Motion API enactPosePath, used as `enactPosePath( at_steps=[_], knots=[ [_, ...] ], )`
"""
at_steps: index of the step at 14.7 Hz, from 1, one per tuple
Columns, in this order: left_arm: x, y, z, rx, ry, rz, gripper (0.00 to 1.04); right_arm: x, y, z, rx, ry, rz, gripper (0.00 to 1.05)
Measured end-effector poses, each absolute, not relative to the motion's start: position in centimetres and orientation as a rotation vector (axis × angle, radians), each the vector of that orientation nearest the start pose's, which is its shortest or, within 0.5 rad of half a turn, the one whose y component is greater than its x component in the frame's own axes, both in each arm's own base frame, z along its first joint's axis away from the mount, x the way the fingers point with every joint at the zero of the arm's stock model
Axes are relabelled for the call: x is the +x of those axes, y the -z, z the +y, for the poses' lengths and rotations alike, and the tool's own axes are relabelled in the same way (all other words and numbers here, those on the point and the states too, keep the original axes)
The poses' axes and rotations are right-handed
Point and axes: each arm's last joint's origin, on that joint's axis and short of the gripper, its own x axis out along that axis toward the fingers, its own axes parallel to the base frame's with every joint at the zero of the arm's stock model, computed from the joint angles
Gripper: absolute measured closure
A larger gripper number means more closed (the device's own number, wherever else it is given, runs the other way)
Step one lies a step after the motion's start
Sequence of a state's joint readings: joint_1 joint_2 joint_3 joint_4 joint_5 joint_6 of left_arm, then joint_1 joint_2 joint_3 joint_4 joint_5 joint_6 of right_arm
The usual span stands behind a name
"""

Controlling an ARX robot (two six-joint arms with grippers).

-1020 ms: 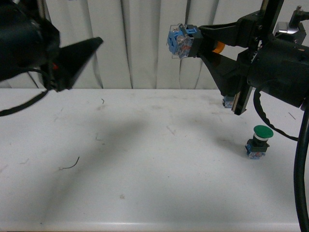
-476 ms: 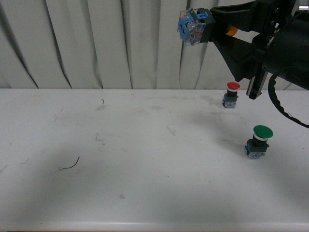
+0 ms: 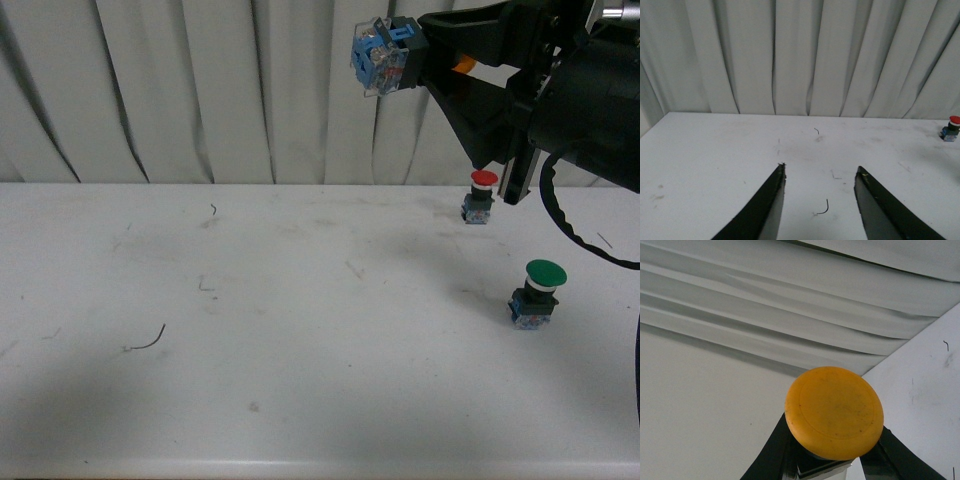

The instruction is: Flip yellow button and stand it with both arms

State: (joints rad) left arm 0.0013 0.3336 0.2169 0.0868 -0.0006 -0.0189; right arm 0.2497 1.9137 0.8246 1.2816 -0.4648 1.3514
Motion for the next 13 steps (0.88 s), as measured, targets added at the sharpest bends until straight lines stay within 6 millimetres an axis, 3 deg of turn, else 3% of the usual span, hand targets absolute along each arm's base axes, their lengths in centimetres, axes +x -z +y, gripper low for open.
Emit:
enactPosePath(
  at_steps=[3,4,5,10,13],
  knots=[
    [11.2,-21.5,0.0,-0.018,-0.001,-0.022,0.88,35.2,-18.1,10.6,1.256,-0.734,0.315,0.75],
    [11.1,-20.9,0.0,-0.018,-0.001,-0.011,0.98,35.2,-18.1,10.6,1.251,-0.735,0.313,0.75],
    [11.1,-20.0,0.0,-0.015,-0.002,0.01,1.03,35.1,-18.1,10.7,1.247,-0.74,0.314,0.75],
    [9.8,-18.0,0.0,-0.015,-0.001,0.019,1.03,35.1,-18.1,10.8,1.235,-0.741,0.31,0.75],
    [9.8,-17.9,0.0,-0.015,-0.001,0.005,1.03,34.9,-18.3,11.3,1.228,-0.754,0.306,0.75]
  ],
)
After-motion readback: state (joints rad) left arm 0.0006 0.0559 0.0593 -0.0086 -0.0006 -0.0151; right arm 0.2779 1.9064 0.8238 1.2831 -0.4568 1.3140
